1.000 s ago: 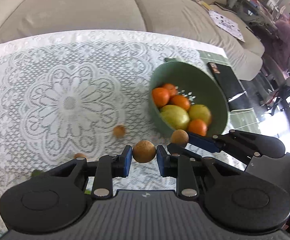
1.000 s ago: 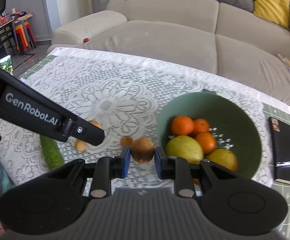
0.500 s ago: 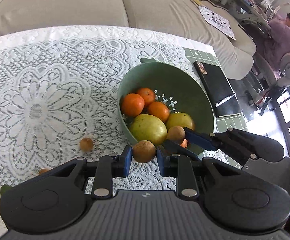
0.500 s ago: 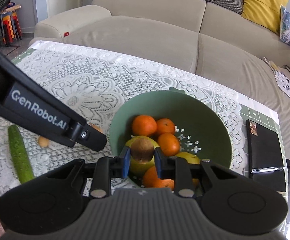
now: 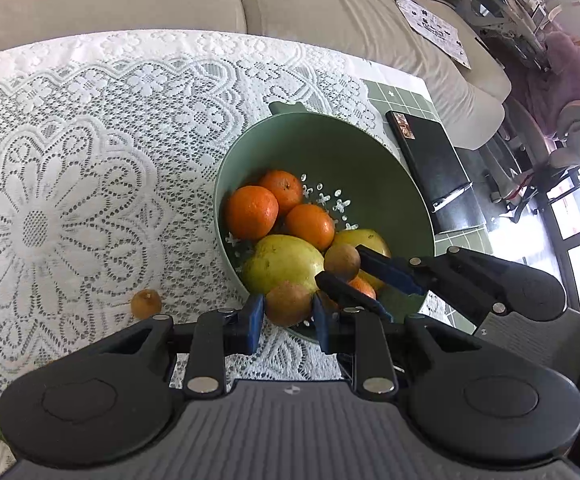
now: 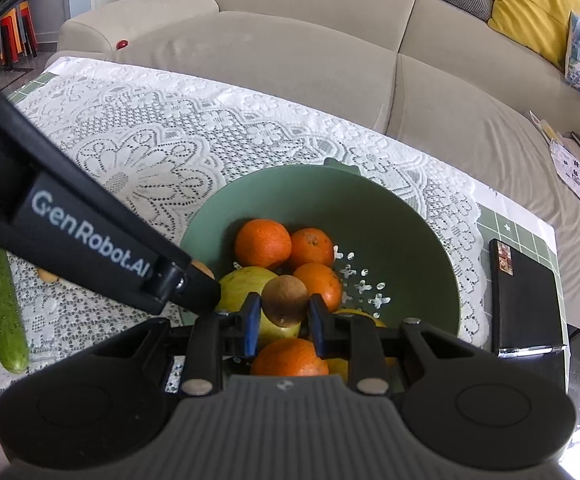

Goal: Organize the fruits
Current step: 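Carry both brown fruits into the green colander and open both tools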

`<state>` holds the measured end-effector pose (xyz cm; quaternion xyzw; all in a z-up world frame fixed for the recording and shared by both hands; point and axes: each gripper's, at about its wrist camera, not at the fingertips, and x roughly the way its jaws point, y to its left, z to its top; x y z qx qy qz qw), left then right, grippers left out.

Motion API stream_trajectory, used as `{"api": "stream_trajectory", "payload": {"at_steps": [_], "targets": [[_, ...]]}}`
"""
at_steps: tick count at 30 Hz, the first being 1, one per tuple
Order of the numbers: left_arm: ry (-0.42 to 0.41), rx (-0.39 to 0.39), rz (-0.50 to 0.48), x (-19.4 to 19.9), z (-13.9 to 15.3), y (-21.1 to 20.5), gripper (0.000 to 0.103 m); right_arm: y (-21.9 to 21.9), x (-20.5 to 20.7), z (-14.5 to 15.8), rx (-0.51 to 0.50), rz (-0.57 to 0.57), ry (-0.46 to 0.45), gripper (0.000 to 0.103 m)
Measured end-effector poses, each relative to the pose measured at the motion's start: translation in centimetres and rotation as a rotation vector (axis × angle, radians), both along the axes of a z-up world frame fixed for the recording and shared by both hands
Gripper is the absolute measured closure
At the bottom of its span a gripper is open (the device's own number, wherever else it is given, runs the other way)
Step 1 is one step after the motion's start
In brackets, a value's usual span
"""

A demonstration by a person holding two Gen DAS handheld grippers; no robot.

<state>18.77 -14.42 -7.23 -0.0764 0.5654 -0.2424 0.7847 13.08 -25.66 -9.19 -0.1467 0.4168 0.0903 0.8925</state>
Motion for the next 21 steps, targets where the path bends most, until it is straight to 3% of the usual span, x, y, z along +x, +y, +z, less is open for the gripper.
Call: {"api": "stream_trajectory", "payload": {"at_steps": [21], "targets": [[0.006, -0.023, 0.017, 1.8, -1.0, -0.2, 0.073, -0.1, 1.1, -0.6, -0.001, -0.018, 0.027, 0.080]]}}
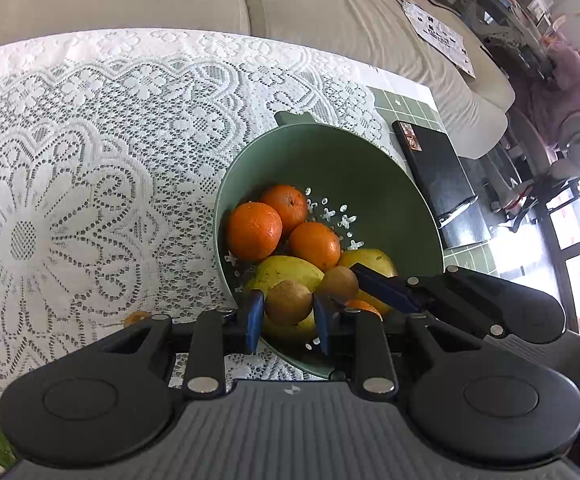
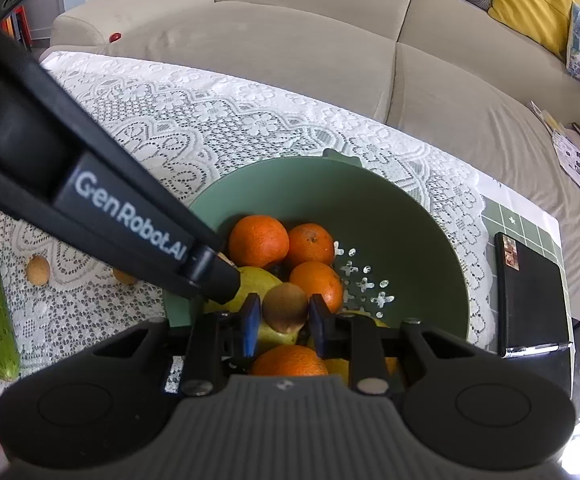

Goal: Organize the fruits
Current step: 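Carry both brown fruits into the green colander and open both tools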

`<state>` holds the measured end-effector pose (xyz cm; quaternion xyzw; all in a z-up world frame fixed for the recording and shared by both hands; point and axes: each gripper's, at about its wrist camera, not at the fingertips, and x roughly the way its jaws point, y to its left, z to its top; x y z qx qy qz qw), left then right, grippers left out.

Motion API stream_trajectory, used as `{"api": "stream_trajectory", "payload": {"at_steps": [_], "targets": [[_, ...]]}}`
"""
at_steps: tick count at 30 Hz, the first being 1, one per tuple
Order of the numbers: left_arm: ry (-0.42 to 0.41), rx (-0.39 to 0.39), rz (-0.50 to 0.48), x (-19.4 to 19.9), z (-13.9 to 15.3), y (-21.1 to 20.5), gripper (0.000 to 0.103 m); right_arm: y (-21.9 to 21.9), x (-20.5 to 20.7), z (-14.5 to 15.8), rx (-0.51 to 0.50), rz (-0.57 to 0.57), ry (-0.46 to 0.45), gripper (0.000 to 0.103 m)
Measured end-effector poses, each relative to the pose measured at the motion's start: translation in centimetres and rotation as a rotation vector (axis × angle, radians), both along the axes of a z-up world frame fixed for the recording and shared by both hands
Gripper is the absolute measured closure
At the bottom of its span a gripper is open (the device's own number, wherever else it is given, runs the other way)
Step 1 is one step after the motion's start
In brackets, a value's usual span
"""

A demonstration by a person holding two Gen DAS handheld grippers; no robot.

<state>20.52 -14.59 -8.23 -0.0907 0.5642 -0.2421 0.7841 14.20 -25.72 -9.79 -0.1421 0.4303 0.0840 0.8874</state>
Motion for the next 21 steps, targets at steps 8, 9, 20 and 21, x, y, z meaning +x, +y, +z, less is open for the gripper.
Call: {"api": "stream_trajectory", "payload": {"at_steps": [8, 9, 20, 21], "targets": [[-0.006, -0.017, 0.014, -0.3, 0.5, 0.4, 0.062, 0.4, -0.4, 0.4, -0.015, -0.002, -0.010, 0.069], [-0.009, -0.021, 0.017, -0.4, 0.6, 0.5, 0.061, 0.4, -0.5, 0.4, -0.016, -0.005, -0.015, 0.068], [-0.078, -0.027, 0.051, -1.9, 3.2, 1.9, 0.059, 0.6, -1.9, 2.0, 0.014, -0.050, -0.044, 0.057], [-0.092, -0.020, 0.050, -2.2, 3.5, 2.0, 0.059, 0.8, -2.1, 2.2, 0.023, -0.064, -0.047, 0.054]]}}
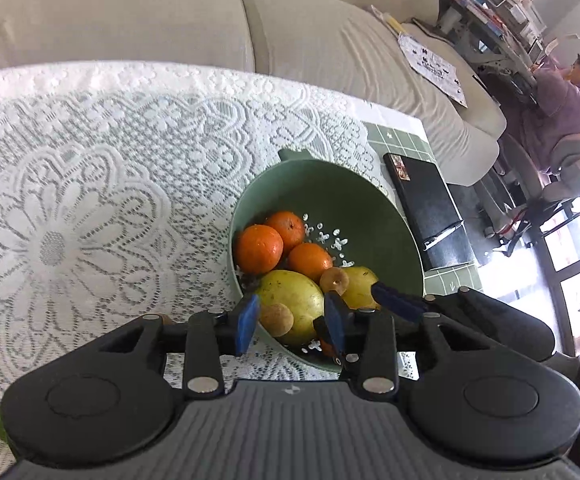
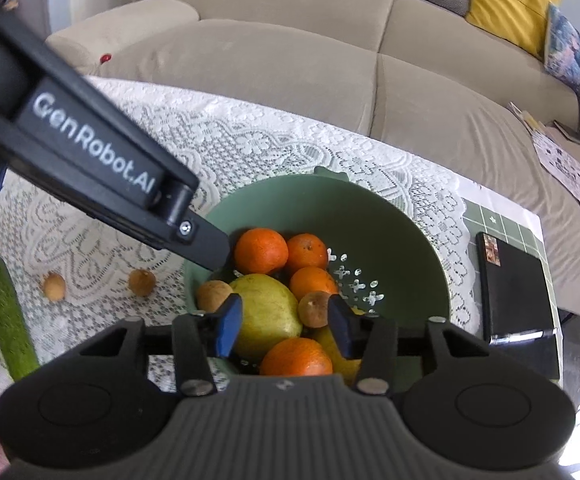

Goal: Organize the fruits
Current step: 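Carry both brown fruits into the green colander and open both tools, then withdraw both tools from the colander back over the remaining brown fruits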

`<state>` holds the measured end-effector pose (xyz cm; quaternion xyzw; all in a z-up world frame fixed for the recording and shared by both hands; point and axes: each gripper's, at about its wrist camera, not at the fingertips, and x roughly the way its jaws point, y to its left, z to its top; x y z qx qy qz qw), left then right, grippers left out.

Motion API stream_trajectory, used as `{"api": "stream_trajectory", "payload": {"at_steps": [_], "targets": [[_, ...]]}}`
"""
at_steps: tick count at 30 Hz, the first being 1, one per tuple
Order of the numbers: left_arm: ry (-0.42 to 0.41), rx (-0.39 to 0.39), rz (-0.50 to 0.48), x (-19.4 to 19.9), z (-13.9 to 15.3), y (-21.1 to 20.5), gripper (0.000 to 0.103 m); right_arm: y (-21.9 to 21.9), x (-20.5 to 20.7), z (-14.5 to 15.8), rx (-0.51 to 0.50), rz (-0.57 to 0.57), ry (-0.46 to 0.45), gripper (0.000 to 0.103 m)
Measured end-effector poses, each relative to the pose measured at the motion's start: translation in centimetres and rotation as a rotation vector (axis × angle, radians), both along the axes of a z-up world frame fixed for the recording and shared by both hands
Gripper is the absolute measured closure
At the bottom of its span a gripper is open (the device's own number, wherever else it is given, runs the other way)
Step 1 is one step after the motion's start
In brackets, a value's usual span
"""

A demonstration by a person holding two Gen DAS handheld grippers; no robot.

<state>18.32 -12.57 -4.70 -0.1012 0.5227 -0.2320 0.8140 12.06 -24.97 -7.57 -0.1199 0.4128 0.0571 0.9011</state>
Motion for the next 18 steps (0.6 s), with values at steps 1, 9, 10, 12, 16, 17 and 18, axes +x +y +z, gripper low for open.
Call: {"api": "stream_trajectory", "payload": {"at_steps": [1, 9, 10, 12, 16, 17, 18], "targets": [[-0.014, 0.010, -0.003, -0.3, 0.3, 0.1, 0.059, 0.2, -0.2, 0.2, 0.013, -0.017, -0.005, 0.047], [-0.074, 0.086, 0.033, -2.9, 1.4, 2.5, 0.059, 2.8, -1.7, 0.3, 0.098, -0.052, 0.000, 0.037], [-0.075, 0.094, 0.043, -3.2, 1.3, 3.0, 0.059, 3.1, -1.9, 0.3, 0.108, -0.054, 0.002, 0.036], [-0.076, 0.111, 0.060, -3.8, 1.2, 3.9, 0.059, 3.8, -2.2, 0.2, 0.127, -0.051, 0.011, 0.035], [-0.068, 0.130, 0.085, -4.7, 0.8, 5.7, 0.059, 5.2, -2.9, -0.2, 0.123, -0.025, 0.028, 0.035], [-0.066, 0.132, 0.091, -4.9, 0.6, 6.2, 0.059, 5.6, -3.0, -0.3, 0.119, -0.020, 0.033, 0.035], [-0.062, 0.134, 0.099, -5.1, 0.5, 6.7, 0.059, 5.8, -3.2, -0.4, 0.118, -0.016, 0.038, 0.035]]}}
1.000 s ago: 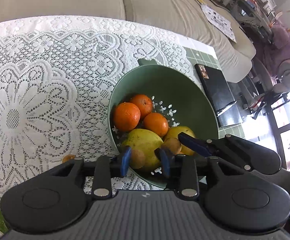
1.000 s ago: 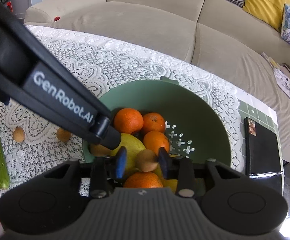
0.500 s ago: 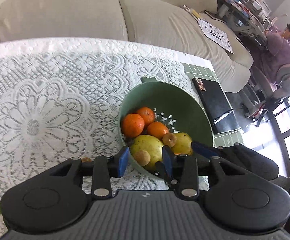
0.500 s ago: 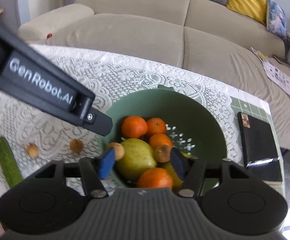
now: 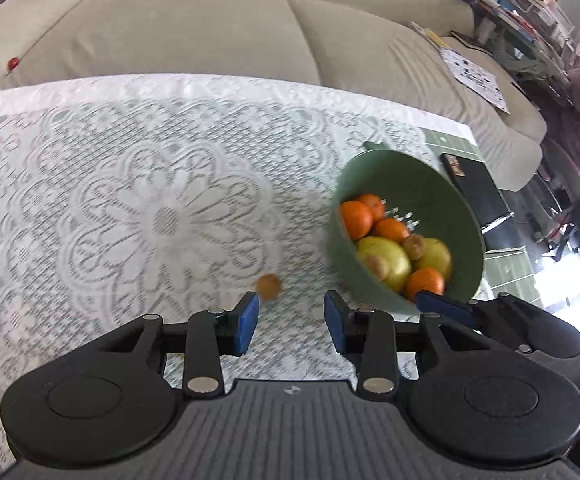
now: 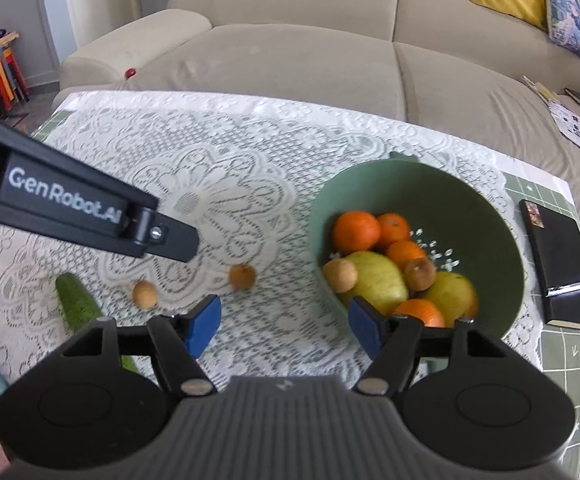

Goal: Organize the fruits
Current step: 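Withdraw both tools from the colander back over the remaining brown fruits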

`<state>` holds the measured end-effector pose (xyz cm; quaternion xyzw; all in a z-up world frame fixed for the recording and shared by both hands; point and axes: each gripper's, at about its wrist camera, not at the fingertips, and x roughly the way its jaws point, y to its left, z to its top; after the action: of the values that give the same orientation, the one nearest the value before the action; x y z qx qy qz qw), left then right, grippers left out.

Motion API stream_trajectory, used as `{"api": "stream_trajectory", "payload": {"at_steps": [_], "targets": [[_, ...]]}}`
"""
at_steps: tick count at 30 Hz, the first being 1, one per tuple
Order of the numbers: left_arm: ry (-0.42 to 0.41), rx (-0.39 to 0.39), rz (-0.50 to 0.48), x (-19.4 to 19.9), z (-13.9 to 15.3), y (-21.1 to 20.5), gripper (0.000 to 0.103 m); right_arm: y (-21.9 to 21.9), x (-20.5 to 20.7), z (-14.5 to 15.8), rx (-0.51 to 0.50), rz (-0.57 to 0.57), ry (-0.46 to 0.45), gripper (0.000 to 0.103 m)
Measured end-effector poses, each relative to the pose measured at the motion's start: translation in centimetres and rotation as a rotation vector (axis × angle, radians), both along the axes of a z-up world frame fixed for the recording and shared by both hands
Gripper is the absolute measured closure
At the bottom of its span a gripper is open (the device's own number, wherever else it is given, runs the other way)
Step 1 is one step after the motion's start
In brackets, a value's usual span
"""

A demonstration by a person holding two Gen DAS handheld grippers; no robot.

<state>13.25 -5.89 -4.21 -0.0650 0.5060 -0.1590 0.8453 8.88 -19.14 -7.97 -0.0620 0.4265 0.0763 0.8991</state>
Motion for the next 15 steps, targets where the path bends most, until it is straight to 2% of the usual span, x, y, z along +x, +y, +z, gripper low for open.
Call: {"api": "stream_trajectory", "payload": {"at_steps": [7, 11, 15], "targets": [[0.023, 0.014, 0.041, -1.2, -1.1, 3.1, 0.059, 1.4, -0.6, -1.1, 0.013, 0.023, 0.050, 0.035], [0.032, 0.028, 0.038, -1.6, -1.6, 4.2, 0.059, 2.2, -0.6, -1.7, 0.014, 0.042, 0.070, 0.035], [0.051, 0.005, 0.019, -1.7, -2.3, 5.1, 0.059, 3.1, -0.5, -2.0, 0.016, 0.062, 0.086, 0.038]]}}
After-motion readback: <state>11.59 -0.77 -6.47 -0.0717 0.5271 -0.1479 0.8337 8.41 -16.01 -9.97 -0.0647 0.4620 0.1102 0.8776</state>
